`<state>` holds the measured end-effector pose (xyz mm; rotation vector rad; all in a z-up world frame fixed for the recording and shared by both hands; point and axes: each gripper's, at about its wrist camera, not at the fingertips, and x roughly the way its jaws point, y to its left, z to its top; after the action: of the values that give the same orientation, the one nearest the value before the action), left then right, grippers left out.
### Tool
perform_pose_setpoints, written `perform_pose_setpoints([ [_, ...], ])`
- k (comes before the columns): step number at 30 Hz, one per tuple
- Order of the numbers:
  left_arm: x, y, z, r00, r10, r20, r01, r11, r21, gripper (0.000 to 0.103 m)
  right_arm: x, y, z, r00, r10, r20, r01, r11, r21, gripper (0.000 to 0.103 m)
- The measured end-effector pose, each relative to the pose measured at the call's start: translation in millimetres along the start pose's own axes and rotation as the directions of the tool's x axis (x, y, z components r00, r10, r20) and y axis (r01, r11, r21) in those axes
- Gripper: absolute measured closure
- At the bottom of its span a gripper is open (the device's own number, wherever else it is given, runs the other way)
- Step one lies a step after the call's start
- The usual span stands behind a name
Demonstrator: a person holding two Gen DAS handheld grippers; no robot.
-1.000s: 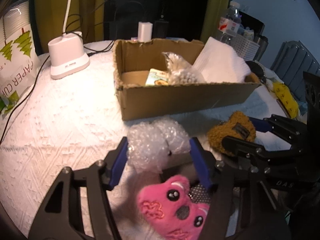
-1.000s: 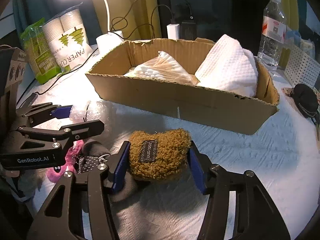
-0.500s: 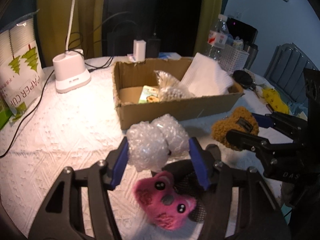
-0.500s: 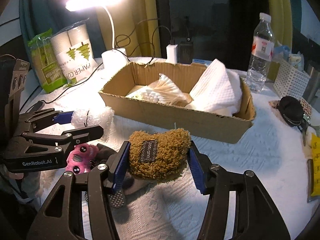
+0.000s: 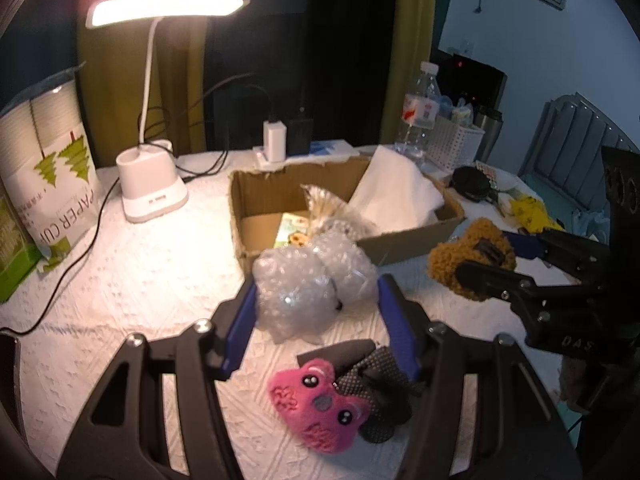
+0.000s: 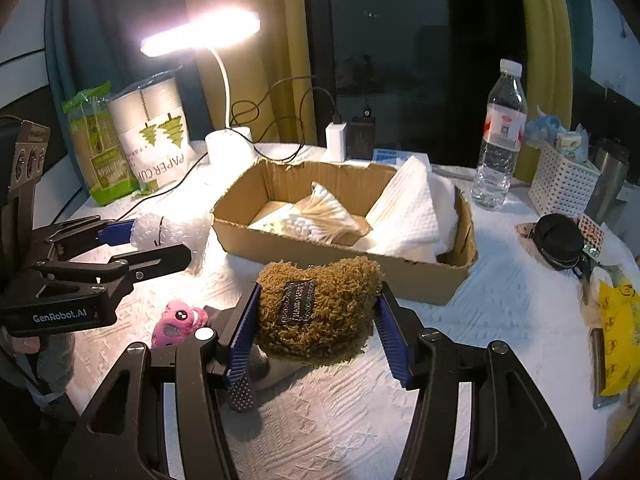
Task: Organize soft objects
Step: 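Carry the brown plush into the box with the right gripper while the left gripper drops the bubble wrap in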
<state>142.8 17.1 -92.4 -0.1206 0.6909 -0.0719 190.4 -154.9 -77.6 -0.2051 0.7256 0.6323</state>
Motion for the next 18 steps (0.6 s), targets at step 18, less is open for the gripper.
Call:
perform_pose_setpoints([
  [18,-3,3,36,0.998,0.011,0.061,-0.011,1.000,0.010,0.043,-3,-17,28,0.999,-0.026,0.048,0.026,1.000,-0.004,0.044],
])
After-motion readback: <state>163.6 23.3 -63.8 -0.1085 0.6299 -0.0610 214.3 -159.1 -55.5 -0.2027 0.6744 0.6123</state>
